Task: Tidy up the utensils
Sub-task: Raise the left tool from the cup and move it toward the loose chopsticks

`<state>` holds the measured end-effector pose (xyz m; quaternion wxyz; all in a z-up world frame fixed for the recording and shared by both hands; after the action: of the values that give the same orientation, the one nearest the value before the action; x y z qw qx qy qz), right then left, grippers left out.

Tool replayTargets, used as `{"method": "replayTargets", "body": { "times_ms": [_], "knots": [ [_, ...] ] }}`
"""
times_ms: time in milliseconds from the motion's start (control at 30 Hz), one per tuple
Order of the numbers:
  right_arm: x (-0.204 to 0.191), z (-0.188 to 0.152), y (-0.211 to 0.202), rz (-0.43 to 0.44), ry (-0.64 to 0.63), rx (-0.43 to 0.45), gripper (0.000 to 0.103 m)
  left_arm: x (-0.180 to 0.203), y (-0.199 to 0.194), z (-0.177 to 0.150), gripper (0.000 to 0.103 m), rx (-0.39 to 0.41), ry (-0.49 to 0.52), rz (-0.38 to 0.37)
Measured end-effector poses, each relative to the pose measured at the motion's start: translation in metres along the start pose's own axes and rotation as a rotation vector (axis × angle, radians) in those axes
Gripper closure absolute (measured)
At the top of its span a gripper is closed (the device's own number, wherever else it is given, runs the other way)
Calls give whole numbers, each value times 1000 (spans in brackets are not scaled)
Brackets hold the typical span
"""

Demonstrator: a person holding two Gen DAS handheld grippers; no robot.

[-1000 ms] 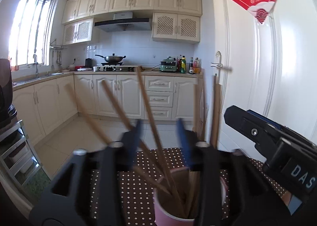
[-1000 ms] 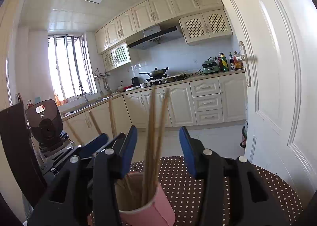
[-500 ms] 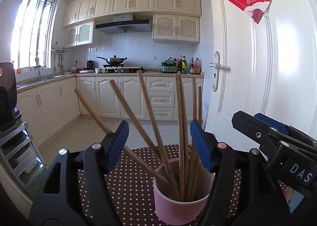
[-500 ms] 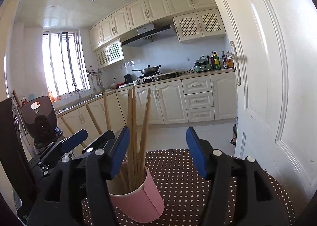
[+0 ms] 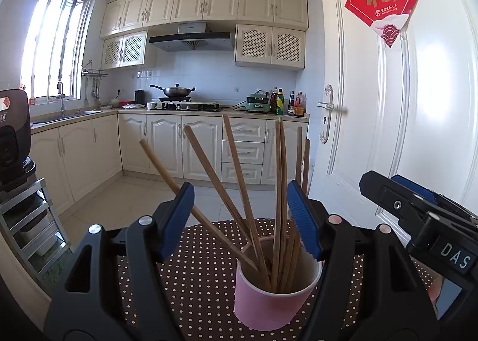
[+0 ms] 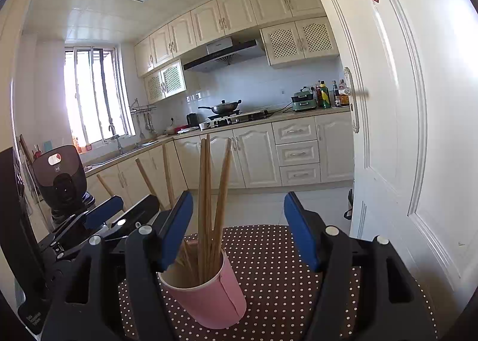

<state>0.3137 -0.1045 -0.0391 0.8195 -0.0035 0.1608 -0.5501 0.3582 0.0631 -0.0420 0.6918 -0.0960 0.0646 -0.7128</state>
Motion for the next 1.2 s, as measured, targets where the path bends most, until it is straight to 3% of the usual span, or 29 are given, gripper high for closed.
{"method": "replayTargets", "body": {
  "times_ms": [433,733,967,1200],
  "knots": [
    [-6,-7,-17,-3,-6,-13,32,-7,-25,2,36,4,6,22],
    [-8,-15,-40,-22,-3,-24,11,-11,-48,-11,32,-25,25,33],
    [-8,-30,-58,-27,-10,-60,8,-18,-67,-33,31,-61,61,64],
    [-5,-61,-72,-20,30,-153,8,-28,-83,-51,31,-99,68,85]
  ]
}}
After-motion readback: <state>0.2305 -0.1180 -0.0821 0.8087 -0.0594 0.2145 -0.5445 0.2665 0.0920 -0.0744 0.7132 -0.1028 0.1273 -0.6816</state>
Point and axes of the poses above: each gripper's, at about its wrist camera, not at the fingertips, and y roughly the way its jaws point, x to its right, z to its top, the point moved 9 cm from there along y, roughly the way its jaws point, and after that the axes turned 4 degrees about z, right-handed, at the moved point
